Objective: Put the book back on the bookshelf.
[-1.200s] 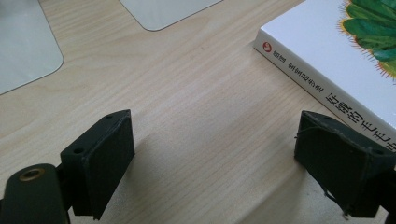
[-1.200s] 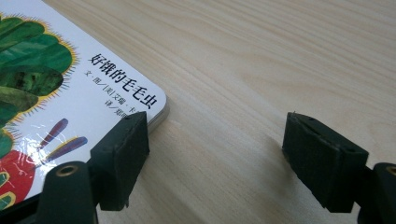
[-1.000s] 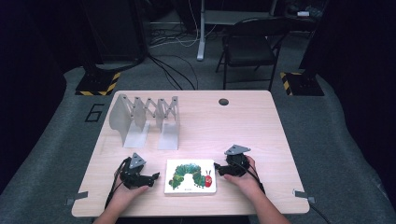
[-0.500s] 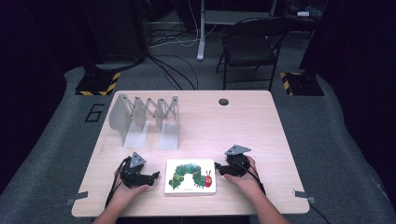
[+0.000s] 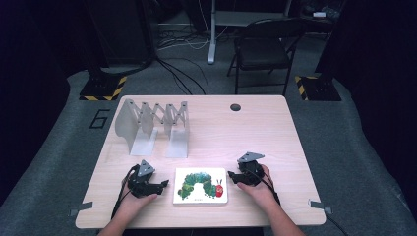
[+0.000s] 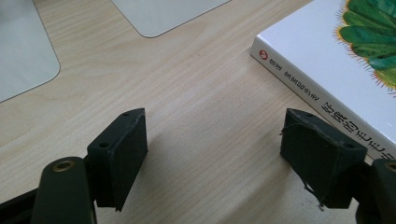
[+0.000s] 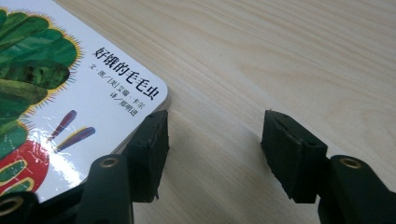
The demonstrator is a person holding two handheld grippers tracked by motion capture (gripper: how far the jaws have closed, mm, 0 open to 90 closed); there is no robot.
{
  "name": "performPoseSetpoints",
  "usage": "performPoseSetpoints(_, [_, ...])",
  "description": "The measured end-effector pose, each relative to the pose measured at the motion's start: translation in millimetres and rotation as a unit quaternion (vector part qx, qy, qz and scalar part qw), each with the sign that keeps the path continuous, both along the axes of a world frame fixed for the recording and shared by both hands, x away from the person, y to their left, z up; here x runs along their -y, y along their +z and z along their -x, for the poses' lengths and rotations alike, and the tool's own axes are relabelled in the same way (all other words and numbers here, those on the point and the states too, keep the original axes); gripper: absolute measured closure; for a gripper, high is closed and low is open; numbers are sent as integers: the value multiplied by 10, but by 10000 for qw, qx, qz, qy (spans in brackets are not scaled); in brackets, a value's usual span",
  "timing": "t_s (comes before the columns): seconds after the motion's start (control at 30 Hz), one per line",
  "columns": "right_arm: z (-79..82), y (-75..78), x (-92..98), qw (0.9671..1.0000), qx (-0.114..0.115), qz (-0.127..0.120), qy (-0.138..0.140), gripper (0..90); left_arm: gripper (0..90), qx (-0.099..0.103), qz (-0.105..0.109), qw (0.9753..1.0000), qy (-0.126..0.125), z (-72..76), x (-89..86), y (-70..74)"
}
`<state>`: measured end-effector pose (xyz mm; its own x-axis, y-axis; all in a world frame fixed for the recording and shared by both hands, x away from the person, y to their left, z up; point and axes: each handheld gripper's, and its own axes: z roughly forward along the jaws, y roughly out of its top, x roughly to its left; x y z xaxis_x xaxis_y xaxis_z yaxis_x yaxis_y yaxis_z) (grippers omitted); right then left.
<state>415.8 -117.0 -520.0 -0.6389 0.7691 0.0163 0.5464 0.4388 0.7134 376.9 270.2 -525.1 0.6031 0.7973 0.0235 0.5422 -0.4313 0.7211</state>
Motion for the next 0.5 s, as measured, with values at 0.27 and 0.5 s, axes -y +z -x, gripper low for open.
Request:
performPoseSetpoints(0.27, [-4,73,-6,9998,-211,8,-61,436,296,-229,-67,9997,-46,46,0,111])
performPoseSetpoints(0.5, [-34,126,6,9990,-422,-79,-125,456,296,-348,-8,9991,-228,182,70,191])
